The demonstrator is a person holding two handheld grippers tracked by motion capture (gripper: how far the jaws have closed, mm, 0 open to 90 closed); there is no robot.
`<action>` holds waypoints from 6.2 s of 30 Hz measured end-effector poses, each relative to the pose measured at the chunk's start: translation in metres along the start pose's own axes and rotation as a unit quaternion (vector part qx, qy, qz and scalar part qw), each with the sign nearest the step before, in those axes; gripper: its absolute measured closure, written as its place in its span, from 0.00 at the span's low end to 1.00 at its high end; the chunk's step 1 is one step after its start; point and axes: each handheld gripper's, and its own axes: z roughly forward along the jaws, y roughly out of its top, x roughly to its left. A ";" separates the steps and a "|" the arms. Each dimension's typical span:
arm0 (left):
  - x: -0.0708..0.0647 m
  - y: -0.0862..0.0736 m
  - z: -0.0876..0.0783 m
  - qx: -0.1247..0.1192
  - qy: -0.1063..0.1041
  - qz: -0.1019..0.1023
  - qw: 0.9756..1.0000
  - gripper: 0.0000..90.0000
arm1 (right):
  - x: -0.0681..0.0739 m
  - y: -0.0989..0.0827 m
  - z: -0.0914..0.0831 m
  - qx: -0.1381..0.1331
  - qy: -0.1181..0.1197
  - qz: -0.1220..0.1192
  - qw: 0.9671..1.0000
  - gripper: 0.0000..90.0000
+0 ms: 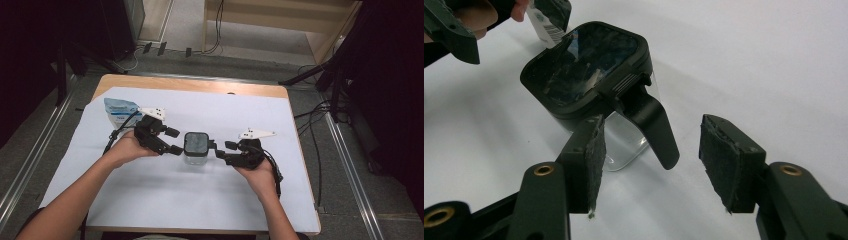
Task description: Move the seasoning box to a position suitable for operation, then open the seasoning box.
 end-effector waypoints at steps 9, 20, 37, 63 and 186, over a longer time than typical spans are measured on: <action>0.003 -0.001 0.006 -0.004 -0.001 0.002 1.000 0.16 | 0.001 0.000 0.004 0.004 -0.002 -0.010 1.000 0.50; 0.001 0.007 0.010 0.013 0.000 0.034 0.999 0.15 | 0.001 0.001 0.008 0.009 -0.001 -0.010 1.000 0.50; 0.004 0.001 0.038 0.036 0.007 0.039 0.999 0.11 | -0.004 0.002 0.010 0.004 -0.001 0.000 1.000 0.51; 0.008 -0.002 0.049 0.032 0.014 0.056 0.998 0.13 | -0.005 0.000 0.015 0.018 0.007 0.007 1.000 0.51; -0.025 0.079 0.040 0.040 0.000 0.050 0.998 0.98 | -0.007 -0.003 0.000 0.035 -0.004 0.022 0.999 1.00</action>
